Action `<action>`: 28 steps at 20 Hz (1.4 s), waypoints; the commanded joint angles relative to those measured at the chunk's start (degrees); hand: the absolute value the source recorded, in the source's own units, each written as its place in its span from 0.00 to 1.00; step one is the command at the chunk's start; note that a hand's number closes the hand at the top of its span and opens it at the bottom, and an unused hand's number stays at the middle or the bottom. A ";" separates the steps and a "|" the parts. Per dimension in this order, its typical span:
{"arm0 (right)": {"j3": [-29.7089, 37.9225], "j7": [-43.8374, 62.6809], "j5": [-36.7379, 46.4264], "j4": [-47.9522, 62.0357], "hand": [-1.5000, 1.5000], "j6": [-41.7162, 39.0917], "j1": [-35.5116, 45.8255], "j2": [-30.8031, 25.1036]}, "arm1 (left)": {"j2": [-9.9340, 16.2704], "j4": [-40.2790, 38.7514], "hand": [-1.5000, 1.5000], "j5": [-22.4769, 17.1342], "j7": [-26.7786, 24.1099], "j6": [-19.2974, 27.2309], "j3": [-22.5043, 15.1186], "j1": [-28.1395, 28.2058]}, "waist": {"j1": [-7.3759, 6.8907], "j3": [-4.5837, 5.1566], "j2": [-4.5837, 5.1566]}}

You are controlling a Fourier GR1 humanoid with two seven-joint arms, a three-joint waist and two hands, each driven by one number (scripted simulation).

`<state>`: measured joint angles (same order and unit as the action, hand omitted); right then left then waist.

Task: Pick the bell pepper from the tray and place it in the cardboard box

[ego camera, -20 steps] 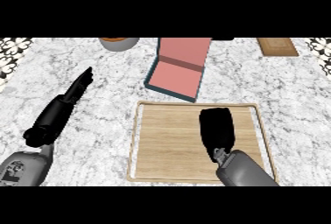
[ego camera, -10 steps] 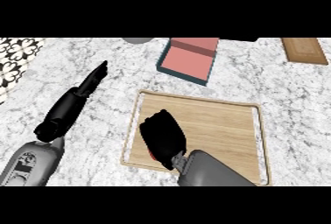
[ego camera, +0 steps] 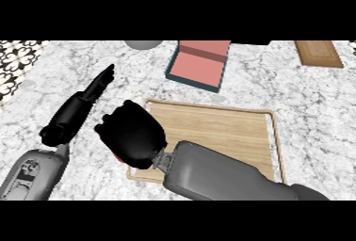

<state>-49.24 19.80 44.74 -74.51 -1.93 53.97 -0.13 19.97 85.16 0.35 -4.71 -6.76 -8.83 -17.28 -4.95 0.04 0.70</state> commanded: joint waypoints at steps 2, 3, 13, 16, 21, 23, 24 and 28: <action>3.98 9.58 -5.25 -0.93 1.00 7.42 8.09 0.12 | 1.16 -0.50 0.50 0.22 -0.06 -0.35 1.41 0.21 | 1.41 0.03 -0.62; 5.93 11.85 -6.55 -1.92 1.00 8.22 8.64 0.12 | -0.70 0.03 0.50 1.27 0.22 0.81 -0.42 1.23 | 1.81 0.02 -0.73; 19.28 13.50 -9.44 19.43 1.00 20.19 18.36 0.13 | 0.38 1.11 0.50 0.91 0.79 0.00 1.91 1.72 | 2.71 0.01 -0.29; 23.71 12.85 -9.25 23.34 1.00 18.41 22.25 -0.01 | 1.28 1.40 0.50 -0.26 -1.25 -1.06 3.89 4.39 | 3.49 0.01 -0.50; 24.91 1.83 -9.69 38.34 1.00 15.78 23.63 -3.63 | 1.89 2.33 0.50 0.53 -1.01 -1.96 3.50 4.33 | 2.21 0.02 -0.02; 24.65 1.15 -10.13 40.70 1.00 10.17 25.20 -4.50 | -0.95 -4.02 0.50 2.03 -4.32 0.19 3.41 1.75 | 3.29 0.08 0.23; 26.08 1.82 -11.27 43.16 1.00 7.94 27.01 -3.65 | -0.56 -0.78 0.50 1.50 -1.00 -0.69 2.81 1.38 | 2.70 0.04 0.05; 27.42 -5.37 -13.85 48.81 1.00 -0.75 24.69 -7.83 | -0.55 0.03 0.50 1.69 -0.12 -1.00 2.51 1.62 | 2.69 -0.01 0.29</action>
<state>-23.40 19.47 32.63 -31.62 3.75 78.53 -5.57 19.68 85.13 1.92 -6.54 -7.55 -6.25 -14.35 -2.33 0.07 0.81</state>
